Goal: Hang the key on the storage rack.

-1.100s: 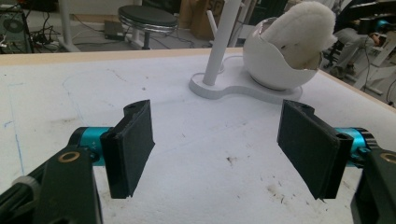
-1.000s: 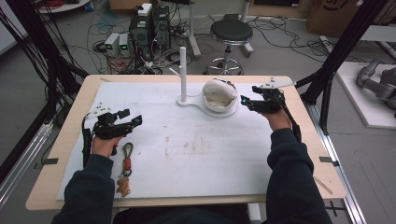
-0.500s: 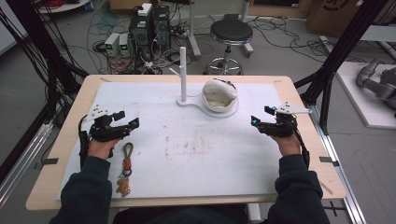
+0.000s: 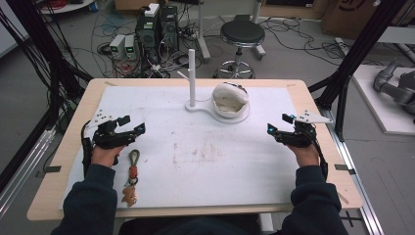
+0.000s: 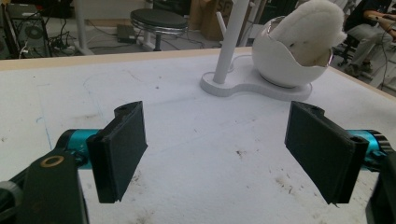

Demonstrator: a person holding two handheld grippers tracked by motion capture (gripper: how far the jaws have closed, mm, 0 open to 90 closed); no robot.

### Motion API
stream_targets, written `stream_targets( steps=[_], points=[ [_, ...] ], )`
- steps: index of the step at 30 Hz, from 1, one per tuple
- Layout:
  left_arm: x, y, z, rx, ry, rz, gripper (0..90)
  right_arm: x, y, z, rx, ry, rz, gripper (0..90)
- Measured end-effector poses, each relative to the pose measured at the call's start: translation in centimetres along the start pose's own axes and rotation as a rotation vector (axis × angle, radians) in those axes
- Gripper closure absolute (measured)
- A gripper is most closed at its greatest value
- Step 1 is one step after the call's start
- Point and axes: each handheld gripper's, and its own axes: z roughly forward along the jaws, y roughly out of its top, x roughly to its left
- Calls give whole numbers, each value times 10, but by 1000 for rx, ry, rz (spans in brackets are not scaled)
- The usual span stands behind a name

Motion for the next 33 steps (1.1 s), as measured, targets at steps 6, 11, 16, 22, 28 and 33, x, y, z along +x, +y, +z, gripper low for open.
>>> stream_targets(
  steps=[6,11,16,22,28,33],
  points=[
    [-1,0,0,13,3,3,208,0,-4,-1,-3,0,1,246],
    [-7,1,-2,46,10,2,210,0,-6,-1,0,3,-5,246],
    [-19,-3,-5,167,19,33,210,1,-8,-3,-2,9,-11,246],
    [-18,-9,-13,245,60,28,210,2,-8,-2,1,7,3,249],
    [-20,-18,-25,352,151,1,247,3,-8,1,10,1,-17,252],
    [-32,-30,-33,469,185,27,408,1,-10,0,11,0,-3,252]
  ],
)
